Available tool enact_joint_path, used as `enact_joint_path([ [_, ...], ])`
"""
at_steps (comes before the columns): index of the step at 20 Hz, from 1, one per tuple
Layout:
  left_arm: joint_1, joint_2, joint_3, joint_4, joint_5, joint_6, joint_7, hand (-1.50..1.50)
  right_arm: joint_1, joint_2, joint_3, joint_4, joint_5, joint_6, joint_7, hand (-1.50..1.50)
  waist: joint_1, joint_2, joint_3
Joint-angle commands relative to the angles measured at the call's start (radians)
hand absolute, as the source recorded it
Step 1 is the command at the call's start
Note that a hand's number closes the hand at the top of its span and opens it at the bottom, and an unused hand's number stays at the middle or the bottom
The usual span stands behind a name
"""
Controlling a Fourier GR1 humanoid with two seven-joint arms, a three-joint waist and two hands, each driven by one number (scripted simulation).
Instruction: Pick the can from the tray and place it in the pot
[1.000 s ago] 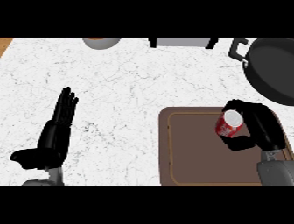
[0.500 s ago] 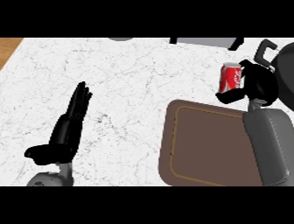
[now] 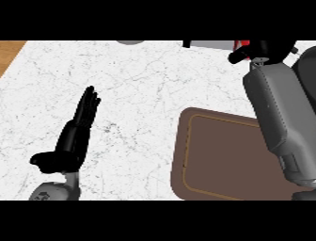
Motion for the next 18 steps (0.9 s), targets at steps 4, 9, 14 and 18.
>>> enact_joint_path([
  [4, -0.01, -0.022, 0.012, 0.017, -0.005, 0.028, -0.006, 0.0, -0.193, -0.023, -0.002, 0.242, 0.156, -0.112, 0.209, 1.5, -0.036, -0.005, 0.001],
  [9, 0.003, -0.003, 0.027, -0.002, -0.001, 0.021, -0.001, 0.0, -0.245, -0.076, -0.044, 0.375, 0.187, -0.17, 0.268, 1.5, -0.045, -0.006, 0.002],
  [14, 0.006, 0.007, 0.046, 0.012, 0.012, 0.011, 0.003, 0.0, -0.3, -0.11, -0.075, 0.454, 0.209, -0.188, 0.309, 1.5, -0.066, -0.012, 0.002],
  [18, 0.03, 0.014, 0.055, 0.011, 0.008, 0.012, -0.016, 0.0, -0.257, -0.165, -0.106, 0.492, 0.2, -0.264, 0.265, 1.5, -0.083, -0.017, 0.002],
])
